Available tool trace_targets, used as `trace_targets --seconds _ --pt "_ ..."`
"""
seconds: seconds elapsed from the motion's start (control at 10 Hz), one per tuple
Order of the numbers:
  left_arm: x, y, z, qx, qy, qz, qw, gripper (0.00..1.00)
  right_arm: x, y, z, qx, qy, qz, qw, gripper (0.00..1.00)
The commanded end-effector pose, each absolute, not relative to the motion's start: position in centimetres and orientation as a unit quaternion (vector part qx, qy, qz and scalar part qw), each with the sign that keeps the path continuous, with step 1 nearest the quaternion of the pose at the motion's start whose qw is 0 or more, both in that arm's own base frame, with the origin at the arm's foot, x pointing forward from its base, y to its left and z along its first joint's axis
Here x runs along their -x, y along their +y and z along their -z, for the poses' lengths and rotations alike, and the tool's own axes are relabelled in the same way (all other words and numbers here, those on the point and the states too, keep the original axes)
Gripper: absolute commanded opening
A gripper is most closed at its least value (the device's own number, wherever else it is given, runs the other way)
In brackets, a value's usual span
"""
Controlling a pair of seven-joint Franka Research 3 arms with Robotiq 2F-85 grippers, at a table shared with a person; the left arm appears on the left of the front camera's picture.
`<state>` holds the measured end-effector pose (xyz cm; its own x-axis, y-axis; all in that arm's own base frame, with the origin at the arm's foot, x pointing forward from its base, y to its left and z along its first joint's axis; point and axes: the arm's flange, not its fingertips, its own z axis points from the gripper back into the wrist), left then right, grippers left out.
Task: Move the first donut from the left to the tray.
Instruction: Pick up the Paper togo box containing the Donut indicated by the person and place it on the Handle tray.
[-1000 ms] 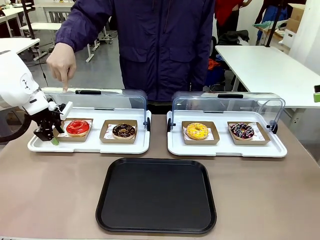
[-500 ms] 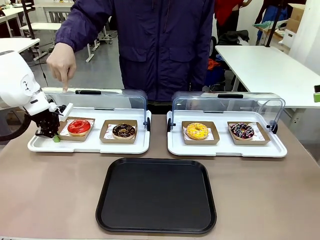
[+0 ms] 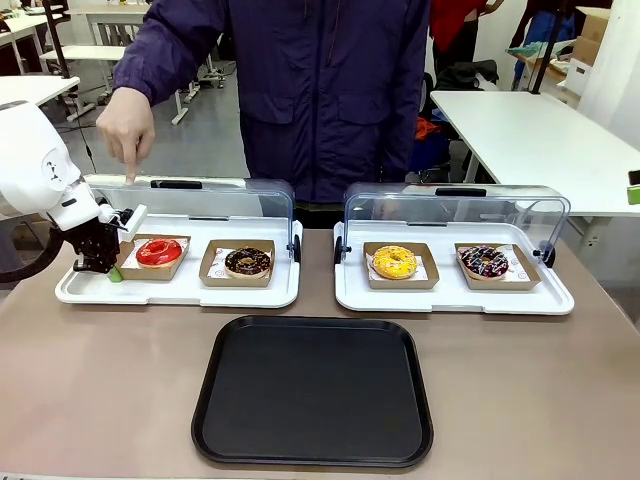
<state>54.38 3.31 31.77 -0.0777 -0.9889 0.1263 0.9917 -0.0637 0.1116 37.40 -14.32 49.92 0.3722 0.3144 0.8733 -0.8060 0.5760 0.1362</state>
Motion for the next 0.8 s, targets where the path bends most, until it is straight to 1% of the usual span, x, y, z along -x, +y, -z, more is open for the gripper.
trace_targets --seconds 0.0,0.1,0.2,0.4,0.6,0.7 --pt "-54.4 3.3 -31.7 0.006 -0.08 0.732 0.676 0.0 -37.8 -14.3 -49.9 -0.285 -0.443 -0.366 0.767 1.0" --pt "-54.4 3.3 -31.8 0.008 -0.084 0.729 0.679 0.04 -37.8 -14.3 -49.9 -0.285 -0.443 -0.366 0.767 1.0" --pt "-53.1 2.2 -32.5 0.016 -0.116 0.737 0.666 0.02 -37.8 -14.3 -49.9 -0.285 -0.443 -0.366 0.767 1.0" --pt "-50.0 1.3 -34.3 0.002 -0.157 0.731 0.664 0.02 -37.8 -14.3 -49.9 -0.285 -0.443 -0.366 0.767 1.0" --pt "-47.4 -0.4 -36.3 -0.007 -0.174 0.729 0.662 0.02 -37.8 -14.3 -49.9 -0.285 -0.443 -0.366 0.767 1.0" --pt "-45.9 -1.3 -37.4 -0.033 -0.178 0.728 0.661 0.02 -37.8 -14.3 -49.9 -0.285 -0.443 -0.366 0.767 1.0"
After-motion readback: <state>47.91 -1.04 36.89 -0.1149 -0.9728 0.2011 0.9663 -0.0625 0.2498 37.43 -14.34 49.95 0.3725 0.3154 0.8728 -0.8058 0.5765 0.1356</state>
